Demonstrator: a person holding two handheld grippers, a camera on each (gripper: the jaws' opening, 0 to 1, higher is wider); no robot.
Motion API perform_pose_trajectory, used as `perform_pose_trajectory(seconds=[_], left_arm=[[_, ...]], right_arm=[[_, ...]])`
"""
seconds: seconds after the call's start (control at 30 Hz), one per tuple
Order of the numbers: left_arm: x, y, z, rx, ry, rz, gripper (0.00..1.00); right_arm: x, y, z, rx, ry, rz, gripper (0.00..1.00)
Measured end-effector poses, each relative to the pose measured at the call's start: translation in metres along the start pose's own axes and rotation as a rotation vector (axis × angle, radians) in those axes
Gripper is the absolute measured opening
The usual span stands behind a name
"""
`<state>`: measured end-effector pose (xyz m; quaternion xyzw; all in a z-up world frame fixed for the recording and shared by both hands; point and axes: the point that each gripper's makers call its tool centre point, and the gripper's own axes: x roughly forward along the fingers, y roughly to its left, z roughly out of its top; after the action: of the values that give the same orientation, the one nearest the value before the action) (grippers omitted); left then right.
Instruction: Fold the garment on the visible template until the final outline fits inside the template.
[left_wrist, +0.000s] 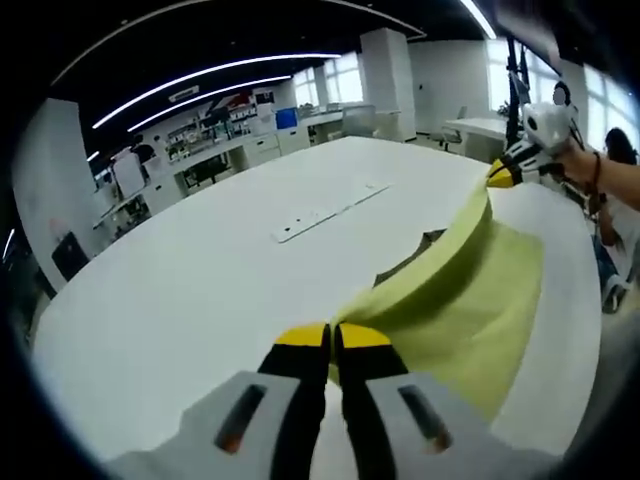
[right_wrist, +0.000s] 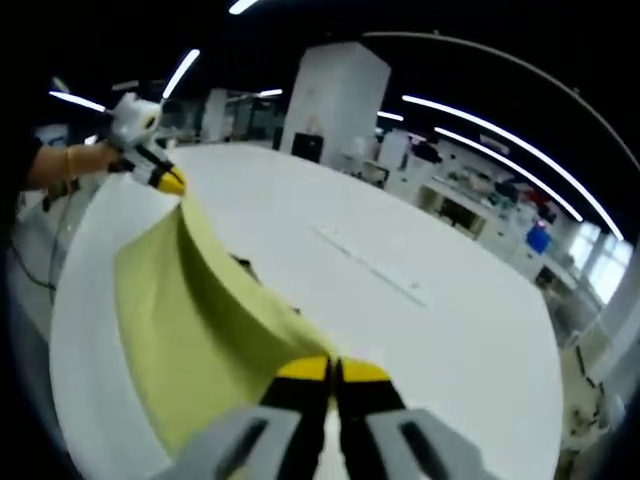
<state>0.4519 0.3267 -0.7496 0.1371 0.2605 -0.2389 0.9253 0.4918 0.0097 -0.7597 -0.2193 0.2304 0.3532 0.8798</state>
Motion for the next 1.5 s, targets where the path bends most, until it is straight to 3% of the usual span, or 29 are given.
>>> perform_pose_trajectory(seconds=[1.5], left_arm=[[0.054, 0.01, -0.049, -0.063, 0.11, -0.047, 0.0]], right_arm=[[0.053, -0.001, -0.039, 0.039, 0.104, 0.039, 0.0]])
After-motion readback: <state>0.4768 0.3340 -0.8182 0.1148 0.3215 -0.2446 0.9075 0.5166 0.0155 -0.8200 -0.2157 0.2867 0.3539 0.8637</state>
